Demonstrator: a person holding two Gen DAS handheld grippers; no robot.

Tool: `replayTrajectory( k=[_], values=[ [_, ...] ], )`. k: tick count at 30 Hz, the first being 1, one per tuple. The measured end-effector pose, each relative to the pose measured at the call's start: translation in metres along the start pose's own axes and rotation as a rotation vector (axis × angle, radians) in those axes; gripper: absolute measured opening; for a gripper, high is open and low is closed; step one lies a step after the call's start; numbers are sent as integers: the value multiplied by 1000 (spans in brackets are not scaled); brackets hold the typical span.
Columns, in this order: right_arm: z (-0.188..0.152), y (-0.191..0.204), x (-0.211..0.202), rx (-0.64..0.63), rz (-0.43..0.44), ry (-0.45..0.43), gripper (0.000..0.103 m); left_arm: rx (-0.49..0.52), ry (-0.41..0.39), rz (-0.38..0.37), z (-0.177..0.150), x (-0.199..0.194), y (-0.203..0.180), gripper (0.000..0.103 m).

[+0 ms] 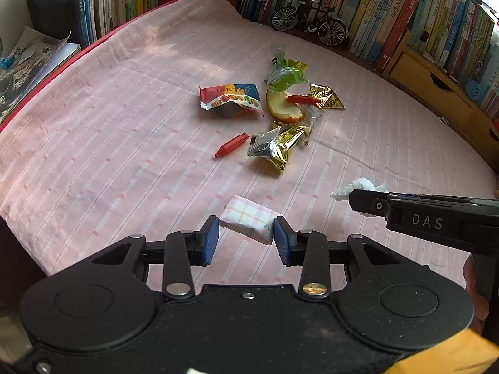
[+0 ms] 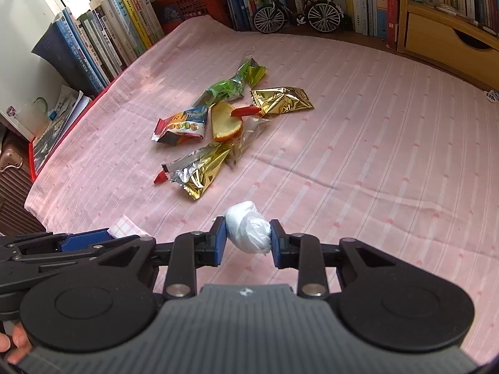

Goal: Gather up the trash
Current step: 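Carry the tissue and white-pink packet off the bed down to the bin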

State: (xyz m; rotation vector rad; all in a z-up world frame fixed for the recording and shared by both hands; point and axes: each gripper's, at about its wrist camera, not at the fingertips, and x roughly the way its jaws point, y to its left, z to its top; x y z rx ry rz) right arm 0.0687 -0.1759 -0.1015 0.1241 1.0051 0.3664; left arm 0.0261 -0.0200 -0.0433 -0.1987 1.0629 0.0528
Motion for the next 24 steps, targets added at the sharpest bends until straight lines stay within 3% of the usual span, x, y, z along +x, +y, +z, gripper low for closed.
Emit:
replayTrajectory(
  k=[13, 24],
  values=[
    [-86, 88, -32, -46, -11, 40, 35, -47, -5, -2, -100, -70, 88, 36],
    [-161, 176, -34, -113, 32, 118, 35, -132, 101, 16, -188, -93, 163, 36]
  ],
)
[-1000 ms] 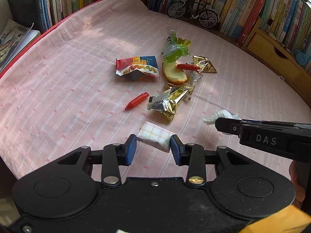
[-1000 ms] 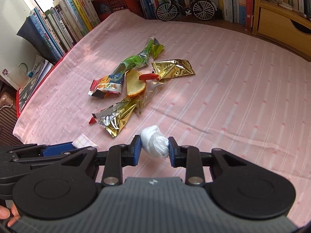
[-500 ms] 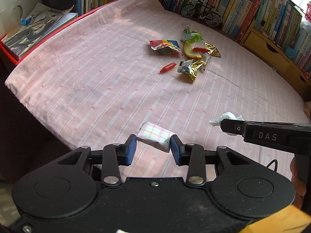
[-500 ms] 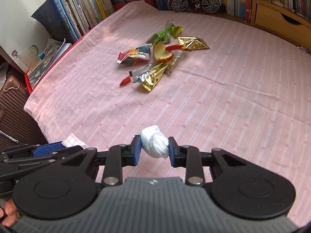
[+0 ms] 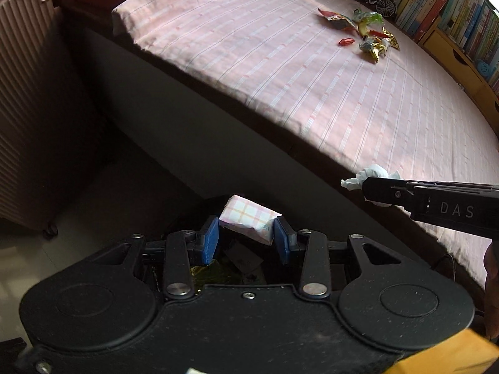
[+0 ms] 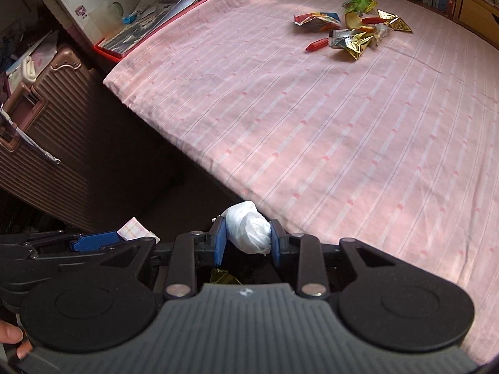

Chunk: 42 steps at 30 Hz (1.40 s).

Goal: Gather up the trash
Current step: 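Carry the tissue and white-pink packet off the bed down to the bin, then open the right tool over the bin while the left tool releases its packet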

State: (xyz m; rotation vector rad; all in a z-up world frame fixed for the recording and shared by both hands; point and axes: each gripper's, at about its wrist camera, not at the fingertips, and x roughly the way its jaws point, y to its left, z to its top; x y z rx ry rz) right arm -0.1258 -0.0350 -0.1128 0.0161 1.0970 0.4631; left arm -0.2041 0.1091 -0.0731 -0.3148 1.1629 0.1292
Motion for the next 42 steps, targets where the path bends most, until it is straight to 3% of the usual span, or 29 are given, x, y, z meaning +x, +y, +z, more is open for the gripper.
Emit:
replayTrajectory(
  k=[15, 37, 39, 42],
  values=[
    [-32, 44, 28, 27, -4, 87, 36, 50, 90, -14, -40, 5, 32, 36],
    [-35, 46, 38, 37, -7, 121, 41, 47, 165, -24, -40, 27, 34, 36],
    [-34, 46, 39, 41, -7, 120, 46, 46, 168, -24, -39, 29, 33, 37],
    [-33, 44, 40, 48, -6, 120, 55, 39, 179, -26, -39, 31, 36, 48]
  ],
)
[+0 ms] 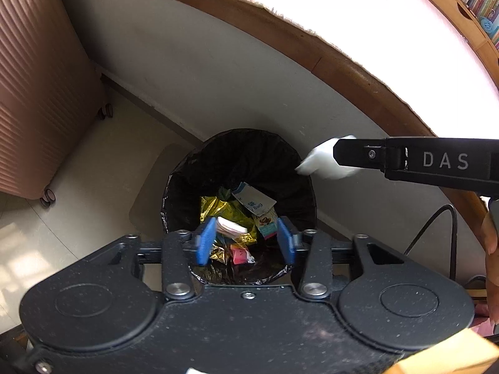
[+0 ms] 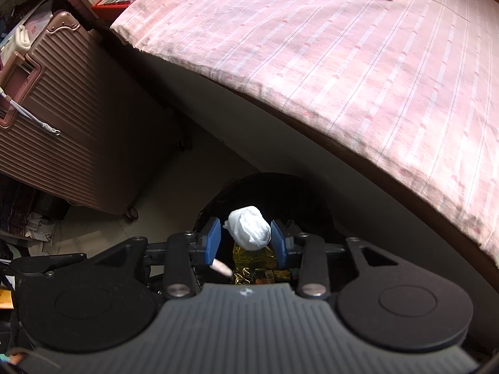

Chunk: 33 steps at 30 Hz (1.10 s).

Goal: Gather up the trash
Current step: 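Open the right tool over the bin while the left tool releases its packet, then bring both open tools back over the remaining wrappers on the bed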

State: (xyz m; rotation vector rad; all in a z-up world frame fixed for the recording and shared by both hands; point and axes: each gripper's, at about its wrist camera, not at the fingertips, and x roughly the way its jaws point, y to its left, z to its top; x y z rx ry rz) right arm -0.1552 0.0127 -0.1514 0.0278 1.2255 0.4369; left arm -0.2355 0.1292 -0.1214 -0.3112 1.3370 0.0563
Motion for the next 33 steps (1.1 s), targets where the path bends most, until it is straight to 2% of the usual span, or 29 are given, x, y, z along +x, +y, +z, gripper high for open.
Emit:
replayTrajectory(
  k=[3, 7, 13, 17, 21, 26, 33],
  values=[
    [2, -2, 1, 11, 0, -3, 61, -7, -5, 1, 1, 2, 2, 59],
    [3, -4, 0, 21, 1, -8, 63, -9, -19, 9, 0, 1, 0, 70],
    [5, -7, -6, 33, 3, -27, 64, 5, -33, 25, 5, -2, -5, 72],
    [14, -10, -19, 35, 10, -66, 64, 23, -73, 31, 17, -12, -14, 73],
    [37, -22, -40, 37, 17, -135, 65, 33, -133, 21, 41, -27, -25, 75],
    [74, -49, -70, 43, 9, -229, 67, 67, -228, 7, 88, -47, -48, 79],
    [138, -108, -101, 52, -53, -342, 71, 120, -310, -18, 166, -57, -105, 81]
  ],
)
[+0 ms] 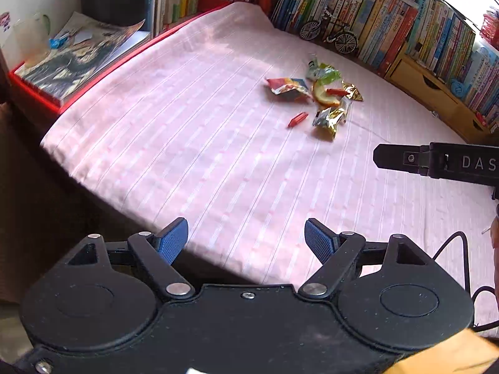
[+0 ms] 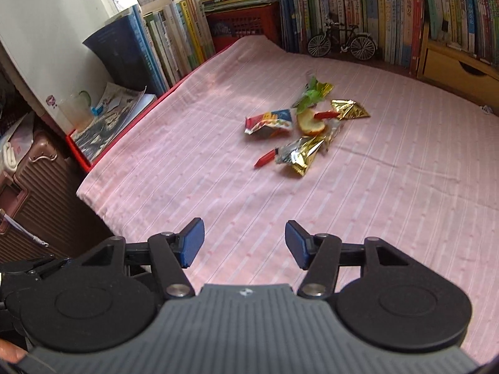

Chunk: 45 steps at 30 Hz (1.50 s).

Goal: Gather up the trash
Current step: 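Bring both open tools back over the remaining wrappers on the bed, then grasp the gold foil strip with the right tool while the left tool grasps the silver-gold wrapper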

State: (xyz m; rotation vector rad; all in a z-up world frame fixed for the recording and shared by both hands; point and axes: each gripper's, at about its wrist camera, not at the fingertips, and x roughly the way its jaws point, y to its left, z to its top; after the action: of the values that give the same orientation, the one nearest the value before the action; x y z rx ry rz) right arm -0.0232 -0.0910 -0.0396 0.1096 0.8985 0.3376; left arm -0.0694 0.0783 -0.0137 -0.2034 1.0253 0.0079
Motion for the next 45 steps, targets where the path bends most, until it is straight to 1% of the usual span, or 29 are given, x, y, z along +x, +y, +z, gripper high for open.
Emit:
replayTrajectory(
  k=[2, 5, 9, 12, 15, 19, 22, 26, 29, 32, 36, 41, 42, 43, 44, 45],
  values=[
    [17, -17, 3, 11, -16, -19, 71, 13, -4, -3, 16, 9, -14, 81],
    [45, -46, 10, 26, -45, -41, 72, 36, -4, -12, 46, 32, -43, 81],
    [75, -78, 28, 39, -69, -47, 72, 64, -4, -5, 70, 61, -66, 80],
    [94, -97, 46, 45, -84, -33, 72, 50, 1, 0, 82, 80, -76, 79],
    [110, -113, 67, 48, -90, -9, 72, 21, 8, -12, 95, 98, -83, 75],
    [127, -131, 94, 65, -98, 32, 72, 3, -7, -26, 106, 118, -94, 69],
    [139, -145, 114, 98, -98, 57, 75, -1, -20, -24, 112, 135, -102, 66],
    [154, -158, 138, 98, -95, 86, 77, 7, -9, -8, 119, 158, -112, 65],
    [162, -163, 158, 83, -87, 109, 80, 42, -3, 12, 123, 173, -121, 65],
    [169, -167, 178, 68, -77, 137, 81, 66, 15, 15, 125, 185, -126, 64],
    [173, -168, 200, 57, -50, 172, 83, 56, 42, 0, 125, 193, -128, 64],
    [172, -165, 214, 28, -41, 204, 84, 36, 50, 2, 126, 198, -129, 64],
    [171, -164, 216, 18, -37, 216, 86, 33, 56, 5, 126, 199, -129, 63],
    [170, -162, 218, 2, -35, 221, 87, 29, 67, 8, 125, 201, -130, 57],
    [169, -160, 219, -15, -35, 219, 88, 20, 84, 8, 124, 203, -130, 54],
    [169, -158, 219, -33, -38, 220, 89, 11, 83, 11, 123, 202, -130, 51]
  ],
)
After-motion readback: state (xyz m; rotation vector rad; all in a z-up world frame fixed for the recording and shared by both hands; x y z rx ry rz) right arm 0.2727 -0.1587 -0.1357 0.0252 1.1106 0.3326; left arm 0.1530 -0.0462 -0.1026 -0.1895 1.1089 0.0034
